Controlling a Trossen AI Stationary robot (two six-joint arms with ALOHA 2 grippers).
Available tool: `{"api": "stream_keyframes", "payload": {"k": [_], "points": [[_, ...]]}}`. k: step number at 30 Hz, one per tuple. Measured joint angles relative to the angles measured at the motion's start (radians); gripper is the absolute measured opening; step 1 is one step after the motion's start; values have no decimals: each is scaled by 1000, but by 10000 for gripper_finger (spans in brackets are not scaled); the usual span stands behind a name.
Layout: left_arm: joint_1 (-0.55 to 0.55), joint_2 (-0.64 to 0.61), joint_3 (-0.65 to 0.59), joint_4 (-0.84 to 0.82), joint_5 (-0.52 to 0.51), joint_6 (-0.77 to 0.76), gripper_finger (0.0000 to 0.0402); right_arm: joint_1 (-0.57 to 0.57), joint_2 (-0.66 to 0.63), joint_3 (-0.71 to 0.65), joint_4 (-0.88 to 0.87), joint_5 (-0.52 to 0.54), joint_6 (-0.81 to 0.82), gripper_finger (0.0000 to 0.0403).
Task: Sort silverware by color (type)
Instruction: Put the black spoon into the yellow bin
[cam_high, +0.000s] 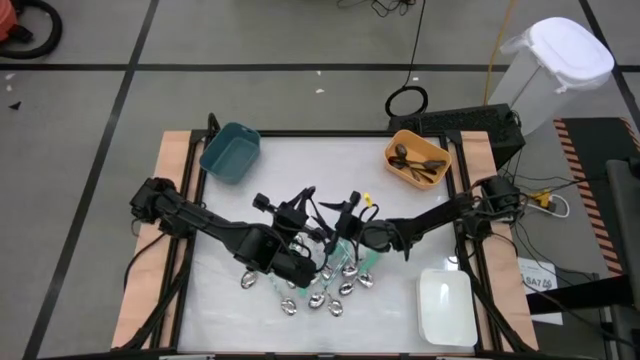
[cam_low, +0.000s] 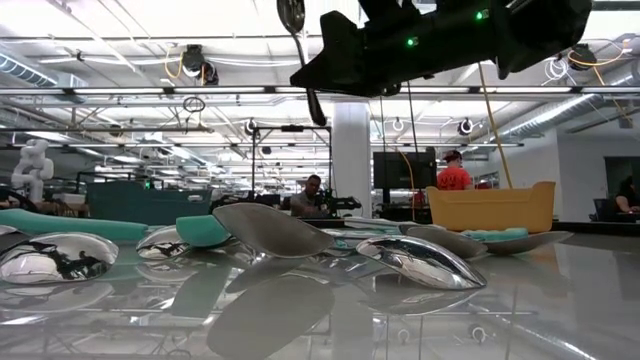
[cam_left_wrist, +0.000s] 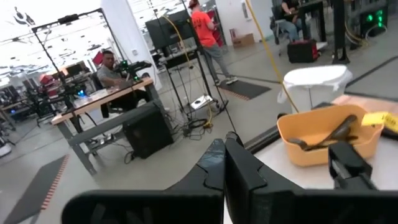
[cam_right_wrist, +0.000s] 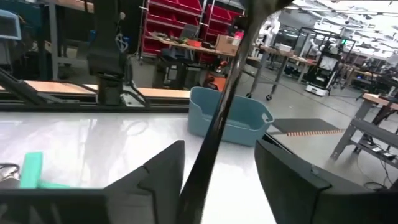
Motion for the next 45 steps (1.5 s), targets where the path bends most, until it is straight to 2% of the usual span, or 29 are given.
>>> {"api": "stream_keyframes", "payload": {"k": [4, 8, 12, 20, 24, 34, 38, 45], "points": [[2, 10, -1, -11, -12, -29, 0, -13, 0, 0, -4, -1, -4, 224], [12, 21, 0, -10, -27, -54, 0, -24, 0, 0, -20, -1, -8, 218], [16, 27, -1, -7, -29, -80, 0, -28, 0, 0, -33, -1, -9, 170], [29, 42, 0, -8, -42, -121, 3, -30, 0, 0, -46, 25, 0, 27], [30, 43, 0, -8, -4, -128, 23, -33, -2, 0, -58, 19, -14, 24], [17, 43, 0, -112, 24, -154, 130, -40, -59, 0, -173, -16, -24, 23], [7, 43, 0, -150, 22, -155, 146, -40, -84, 0, -207, -9, -17, 23], [-35, 43, 0, -226, 15, -159, 147, -47, -118, 0, -268, -5, -18, 23]]}}
